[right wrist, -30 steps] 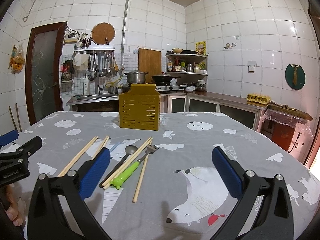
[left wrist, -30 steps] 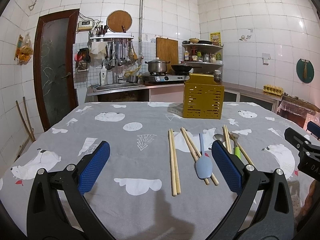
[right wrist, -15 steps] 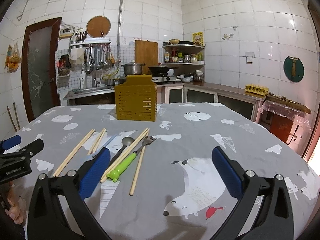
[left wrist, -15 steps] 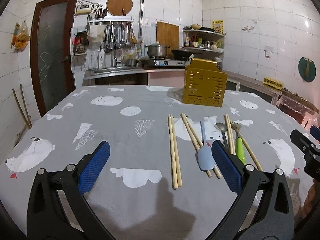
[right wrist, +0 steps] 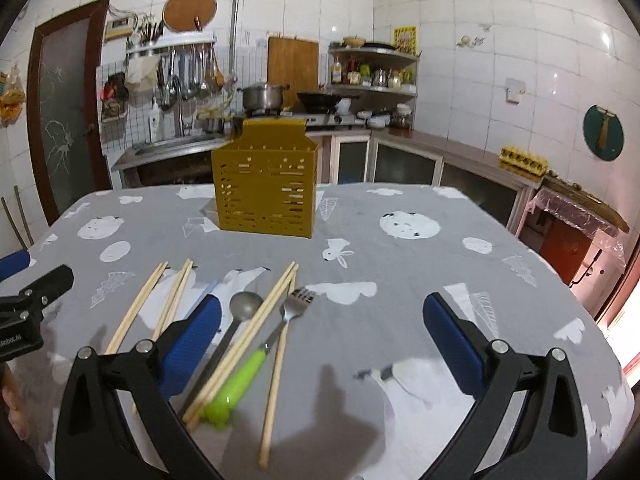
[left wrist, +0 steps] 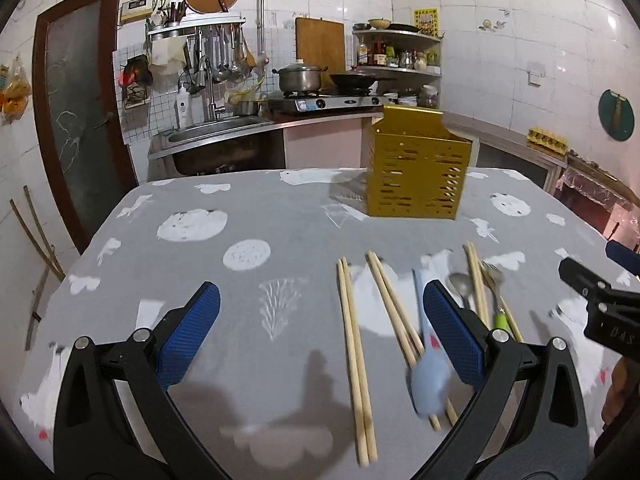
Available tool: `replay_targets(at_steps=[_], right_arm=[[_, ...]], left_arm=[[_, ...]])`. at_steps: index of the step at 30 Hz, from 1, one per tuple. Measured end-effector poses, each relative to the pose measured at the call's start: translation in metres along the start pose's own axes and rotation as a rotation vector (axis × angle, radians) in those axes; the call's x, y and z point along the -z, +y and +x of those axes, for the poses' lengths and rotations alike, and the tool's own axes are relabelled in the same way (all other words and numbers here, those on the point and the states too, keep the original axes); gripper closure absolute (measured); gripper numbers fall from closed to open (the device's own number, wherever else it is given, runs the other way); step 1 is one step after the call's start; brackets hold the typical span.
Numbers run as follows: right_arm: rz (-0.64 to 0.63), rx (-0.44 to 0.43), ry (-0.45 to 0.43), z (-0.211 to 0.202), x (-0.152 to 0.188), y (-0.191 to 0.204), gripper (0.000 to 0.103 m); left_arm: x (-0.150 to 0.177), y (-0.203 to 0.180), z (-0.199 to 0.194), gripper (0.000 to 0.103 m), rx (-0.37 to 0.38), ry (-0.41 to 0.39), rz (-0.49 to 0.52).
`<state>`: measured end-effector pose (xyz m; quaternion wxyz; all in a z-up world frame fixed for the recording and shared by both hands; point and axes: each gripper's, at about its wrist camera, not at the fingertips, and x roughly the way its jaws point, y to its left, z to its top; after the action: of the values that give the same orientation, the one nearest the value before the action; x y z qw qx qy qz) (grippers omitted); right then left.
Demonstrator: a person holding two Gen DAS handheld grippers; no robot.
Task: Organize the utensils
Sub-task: 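Lower the left tool onto a chopstick and close it while the right tool grasps another chopstick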
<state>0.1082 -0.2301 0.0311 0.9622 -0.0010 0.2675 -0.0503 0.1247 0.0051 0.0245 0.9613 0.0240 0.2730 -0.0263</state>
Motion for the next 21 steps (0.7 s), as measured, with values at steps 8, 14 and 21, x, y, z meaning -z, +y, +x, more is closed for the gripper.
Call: replay_targets(at_steps=[8,14,21], right_arm=[[-0.009,0.058,0.072,0.051,-0.031,0.011,0.005],[0.055,0.074,0.165,0.094,-0.028,0.005,0.006],[0.059,0.064,0.222,0.117,-0.009,0.005,0.016]], left_arm=[[-0.043,-0.006,0.048,0.005,0.011,0.048,0.039],[-0.047,0.0,0.074,0.005,0.022,0.081,-0.025],[-0.029,0.011,0.109,0.011,0.023,0.177,-0.048]])
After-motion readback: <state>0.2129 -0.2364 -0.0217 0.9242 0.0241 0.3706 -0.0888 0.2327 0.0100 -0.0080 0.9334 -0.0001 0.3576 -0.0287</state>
